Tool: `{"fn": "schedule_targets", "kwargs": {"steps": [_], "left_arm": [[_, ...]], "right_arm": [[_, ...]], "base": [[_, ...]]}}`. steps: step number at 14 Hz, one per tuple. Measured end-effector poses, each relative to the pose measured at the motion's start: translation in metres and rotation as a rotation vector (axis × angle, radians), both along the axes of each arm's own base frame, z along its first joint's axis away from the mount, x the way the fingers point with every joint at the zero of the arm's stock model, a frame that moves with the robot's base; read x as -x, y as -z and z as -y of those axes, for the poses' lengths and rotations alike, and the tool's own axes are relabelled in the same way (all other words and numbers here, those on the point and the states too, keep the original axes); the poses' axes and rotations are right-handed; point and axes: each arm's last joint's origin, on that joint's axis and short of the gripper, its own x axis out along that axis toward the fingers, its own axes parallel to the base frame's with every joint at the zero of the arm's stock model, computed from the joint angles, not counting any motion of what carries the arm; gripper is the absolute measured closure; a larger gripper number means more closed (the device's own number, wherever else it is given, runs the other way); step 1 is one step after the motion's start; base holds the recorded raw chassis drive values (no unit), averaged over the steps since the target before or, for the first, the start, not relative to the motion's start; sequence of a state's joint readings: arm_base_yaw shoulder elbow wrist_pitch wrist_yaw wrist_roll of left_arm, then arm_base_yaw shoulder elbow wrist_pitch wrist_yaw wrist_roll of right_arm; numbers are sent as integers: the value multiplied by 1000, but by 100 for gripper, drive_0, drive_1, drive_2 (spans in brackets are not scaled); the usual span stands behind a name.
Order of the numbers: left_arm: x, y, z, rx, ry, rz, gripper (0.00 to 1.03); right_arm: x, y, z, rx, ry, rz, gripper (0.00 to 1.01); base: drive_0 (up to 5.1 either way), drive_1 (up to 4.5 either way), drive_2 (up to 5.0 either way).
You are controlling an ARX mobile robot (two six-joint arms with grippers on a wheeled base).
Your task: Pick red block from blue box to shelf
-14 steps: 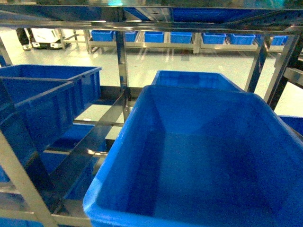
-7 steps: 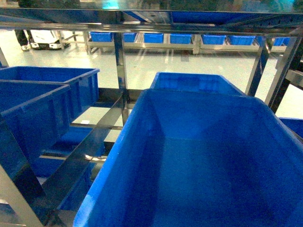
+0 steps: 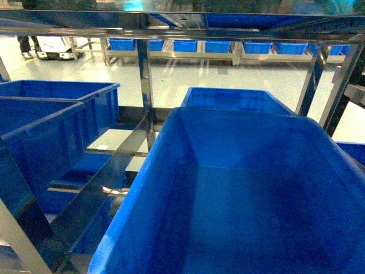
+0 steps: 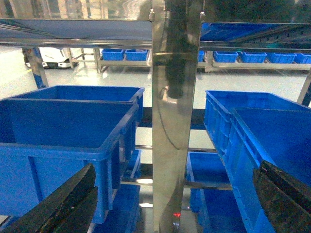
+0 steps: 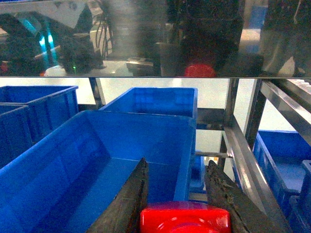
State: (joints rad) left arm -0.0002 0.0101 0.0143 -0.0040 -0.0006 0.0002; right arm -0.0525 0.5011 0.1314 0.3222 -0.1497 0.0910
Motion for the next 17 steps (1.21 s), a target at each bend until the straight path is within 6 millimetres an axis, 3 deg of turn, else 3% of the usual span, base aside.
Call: {"fn": "schedule_targets", "kwargs": {"steps": [6, 7, 8, 11, 13, 16, 17], "left_arm": [[0, 0, 0, 0, 0, 0, 5], [0, 0, 0, 0, 0, 0, 5], [0, 0, 0, 0, 0, 0, 5], [0, 0, 0, 0, 0, 0, 5], [0, 0, 0, 0, 0, 0, 5], [0, 0, 0, 0, 0, 0, 5], [0, 0, 0, 0, 0, 0, 5]], "right_arm": [[-2, 5, -1, -50, -42, -88, 73], [-8, 10, -11, -85, -129, -159, 73], [-19, 19, -24, -130, -243, -219, 73], [-52, 35, -62, -129, -342, -289, 73], [-83, 38, -84, -113, -369, -282, 73], [-140, 67, -116, -63, -343, -336, 73], [-145, 74, -121, -54, -337, -356, 73]], "base": [[0, 0, 0], [0, 0, 0], [0, 0, 0], [0, 0, 0], [0, 0, 0], [0, 0, 0], [0, 0, 0]]}}
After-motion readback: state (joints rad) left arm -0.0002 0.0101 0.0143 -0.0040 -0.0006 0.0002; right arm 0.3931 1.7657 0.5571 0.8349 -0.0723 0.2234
